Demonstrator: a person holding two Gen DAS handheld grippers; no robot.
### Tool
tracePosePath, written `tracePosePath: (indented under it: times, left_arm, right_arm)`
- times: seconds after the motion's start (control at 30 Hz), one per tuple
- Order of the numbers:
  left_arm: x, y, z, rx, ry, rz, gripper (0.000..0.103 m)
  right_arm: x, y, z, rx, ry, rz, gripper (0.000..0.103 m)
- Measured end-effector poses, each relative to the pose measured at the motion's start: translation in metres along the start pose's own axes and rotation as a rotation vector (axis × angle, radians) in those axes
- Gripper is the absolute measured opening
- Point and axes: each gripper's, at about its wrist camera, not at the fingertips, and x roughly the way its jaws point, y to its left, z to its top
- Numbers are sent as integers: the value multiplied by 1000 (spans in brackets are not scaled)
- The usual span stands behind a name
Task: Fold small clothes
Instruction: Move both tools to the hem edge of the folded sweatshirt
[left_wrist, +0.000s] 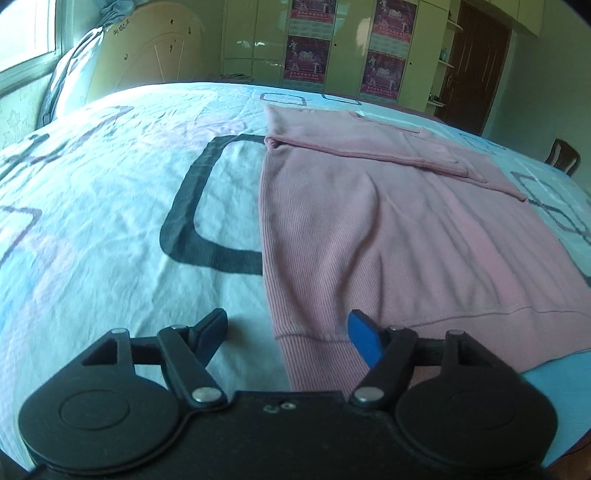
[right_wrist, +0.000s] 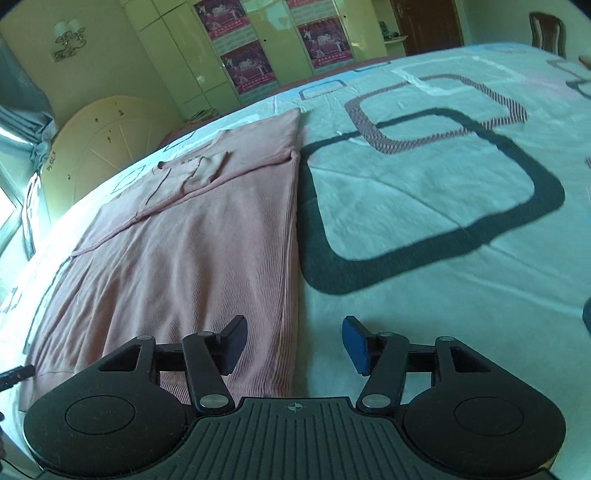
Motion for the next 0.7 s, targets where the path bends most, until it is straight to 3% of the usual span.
tracePosePath:
  times: [0.23,0.37,0.43,0.57,0.7]
  left_arm:
    - [-6,33,-12,-289,-13,-212,64]
    - [11,43,-1,-349,17,-322,61]
    - [18,47,1,-377,29,-361,54]
    - [26,53,-6,-462,24,-427,53]
    - [30,44,-5,-444,38,-445,53]
  right_arm:
    - [-10,-10,-23,150,52,214,56]
    - [-8,-14,-17,225,46,318,56]
    - [-5,-17,-11,252,39,342,56]
    - [6,-30,-9,303,38,334,56]
    - [14,-30,-1,291,28,335,56]
